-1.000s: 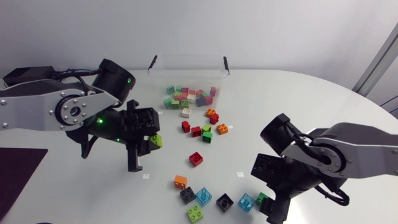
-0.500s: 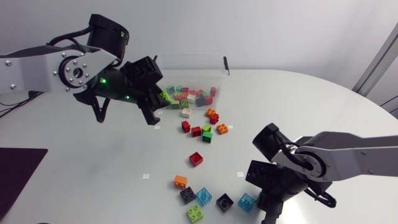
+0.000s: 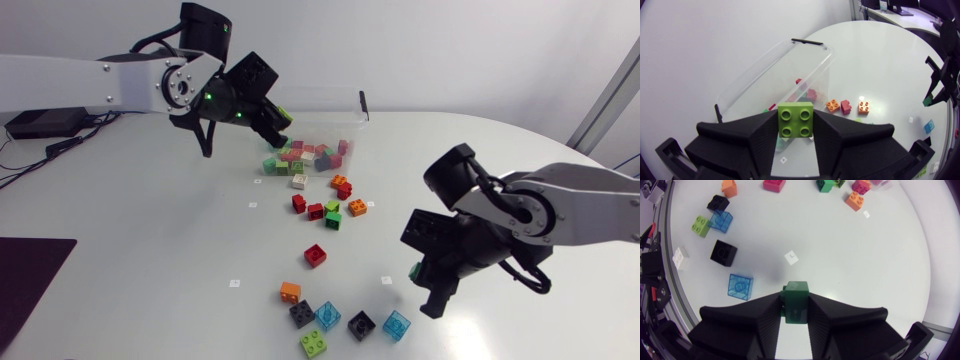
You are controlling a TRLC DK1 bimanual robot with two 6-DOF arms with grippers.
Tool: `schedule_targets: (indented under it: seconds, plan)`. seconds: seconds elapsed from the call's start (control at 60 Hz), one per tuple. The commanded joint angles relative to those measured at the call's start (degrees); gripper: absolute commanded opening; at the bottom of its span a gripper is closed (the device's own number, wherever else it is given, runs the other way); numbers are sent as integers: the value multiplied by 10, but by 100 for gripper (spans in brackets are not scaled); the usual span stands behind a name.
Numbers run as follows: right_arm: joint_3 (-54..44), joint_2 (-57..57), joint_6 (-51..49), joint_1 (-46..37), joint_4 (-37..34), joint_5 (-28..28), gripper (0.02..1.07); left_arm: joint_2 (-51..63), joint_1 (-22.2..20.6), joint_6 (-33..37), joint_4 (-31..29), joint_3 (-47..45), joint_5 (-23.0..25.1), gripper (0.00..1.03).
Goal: Place the duplo bricks in the container
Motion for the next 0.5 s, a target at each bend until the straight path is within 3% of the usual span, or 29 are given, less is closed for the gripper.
schedule_targets:
  seconds: [0.0,0.433,0.483]
  plan:
    - [29,6,-1,-4,-7,-7,30,32,11,-30,9,42,4,24]
    - [152,73,38,-17,19,-48,30,162,40,-107,9,202,-6,26]
    - [173,86,47,-22,25,-56,30,172,40,-112,9,217,-12,35]
